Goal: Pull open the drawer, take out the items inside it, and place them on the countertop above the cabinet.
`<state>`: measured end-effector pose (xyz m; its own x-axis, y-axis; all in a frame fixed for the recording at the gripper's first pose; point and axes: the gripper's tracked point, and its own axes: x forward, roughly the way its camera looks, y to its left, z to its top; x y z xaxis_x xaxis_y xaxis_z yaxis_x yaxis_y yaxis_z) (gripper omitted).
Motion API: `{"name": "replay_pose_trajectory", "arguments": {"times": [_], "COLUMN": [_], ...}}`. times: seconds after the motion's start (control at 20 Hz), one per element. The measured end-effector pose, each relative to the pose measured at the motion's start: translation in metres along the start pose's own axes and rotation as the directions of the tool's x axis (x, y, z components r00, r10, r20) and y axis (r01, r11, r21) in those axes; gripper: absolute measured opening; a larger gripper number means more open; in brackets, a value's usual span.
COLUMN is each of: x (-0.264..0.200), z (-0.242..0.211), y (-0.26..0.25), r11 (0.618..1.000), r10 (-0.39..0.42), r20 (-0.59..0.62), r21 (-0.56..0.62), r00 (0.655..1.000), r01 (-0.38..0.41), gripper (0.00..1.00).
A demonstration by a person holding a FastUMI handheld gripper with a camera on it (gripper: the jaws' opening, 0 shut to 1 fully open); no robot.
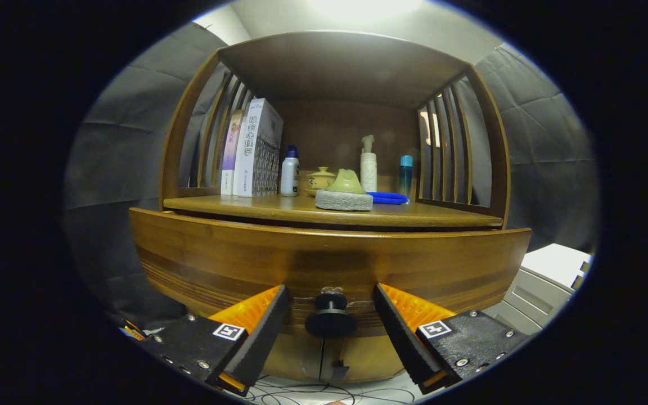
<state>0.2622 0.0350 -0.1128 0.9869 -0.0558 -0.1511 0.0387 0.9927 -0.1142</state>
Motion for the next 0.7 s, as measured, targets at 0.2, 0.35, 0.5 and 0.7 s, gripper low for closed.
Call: {"name": "replay_pose_trajectory", "arguments": {"times": [0.2, 0.35, 0.5, 0.7], "x": [0.010, 0.017, 0.024, 0.038], "z": [-0.001, 0.000, 0.000, 0.001], "y": [0.001, 0.002, 0.002, 0.004], "r11": [0.998, 0.998, 0.999, 0.999], "r10": [-0.012, -0.014, -0.015, -0.014], "r20": [0.013, 0.030, 0.034, 0.030], "r21": [-0.055, -0.053, -0.049, -0.030], "r00": [1.000, 0.999, 0.999, 0.999], "r01": [0.012, 0.016, 0.016, 0.015], "gripper": [0.97, 0.97, 0.97, 0.97]}}
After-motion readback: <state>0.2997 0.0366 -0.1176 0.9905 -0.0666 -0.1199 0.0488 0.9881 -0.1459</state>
